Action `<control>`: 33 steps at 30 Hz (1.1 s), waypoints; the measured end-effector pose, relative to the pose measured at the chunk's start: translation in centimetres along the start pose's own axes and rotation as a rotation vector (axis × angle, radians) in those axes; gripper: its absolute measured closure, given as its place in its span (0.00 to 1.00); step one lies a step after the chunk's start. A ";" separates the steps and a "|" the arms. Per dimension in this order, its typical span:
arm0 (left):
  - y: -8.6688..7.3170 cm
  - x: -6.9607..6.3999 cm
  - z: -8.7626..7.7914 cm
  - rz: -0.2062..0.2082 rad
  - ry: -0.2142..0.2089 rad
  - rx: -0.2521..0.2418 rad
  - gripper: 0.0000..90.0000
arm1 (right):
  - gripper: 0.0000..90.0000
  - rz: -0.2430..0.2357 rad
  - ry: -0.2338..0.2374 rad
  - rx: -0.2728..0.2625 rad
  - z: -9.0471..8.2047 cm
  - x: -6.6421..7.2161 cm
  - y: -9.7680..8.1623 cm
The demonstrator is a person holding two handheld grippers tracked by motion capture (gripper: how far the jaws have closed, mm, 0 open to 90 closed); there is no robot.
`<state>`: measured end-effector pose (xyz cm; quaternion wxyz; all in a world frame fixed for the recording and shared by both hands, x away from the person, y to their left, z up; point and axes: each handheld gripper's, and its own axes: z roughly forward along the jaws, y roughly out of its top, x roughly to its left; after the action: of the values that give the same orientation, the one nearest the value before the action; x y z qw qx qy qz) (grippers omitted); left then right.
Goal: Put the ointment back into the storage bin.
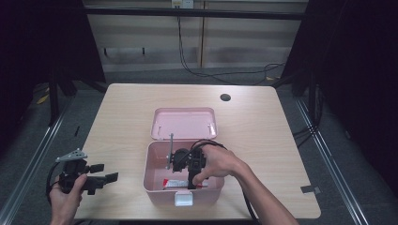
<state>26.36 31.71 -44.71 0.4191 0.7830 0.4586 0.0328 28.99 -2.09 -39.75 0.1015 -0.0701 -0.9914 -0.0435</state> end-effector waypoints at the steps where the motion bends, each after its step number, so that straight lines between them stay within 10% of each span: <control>1: 0.0 0.0 0.0 0.001 0.000 -0.001 0.20 | 0.79 -0.010 0.019 0.010 0.2 0.0 0.1; 33: 0.0 0.0 0.0 0.002 0.000 0.001 0.20 | 0.79 -0.054 0.061 0.016 3.1 -0.5 1.0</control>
<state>26.36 31.73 -44.70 0.4186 0.7836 0.4578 0.0332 29.04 -0.83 -42.82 0.1308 -0.0412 -0.9897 -0.0402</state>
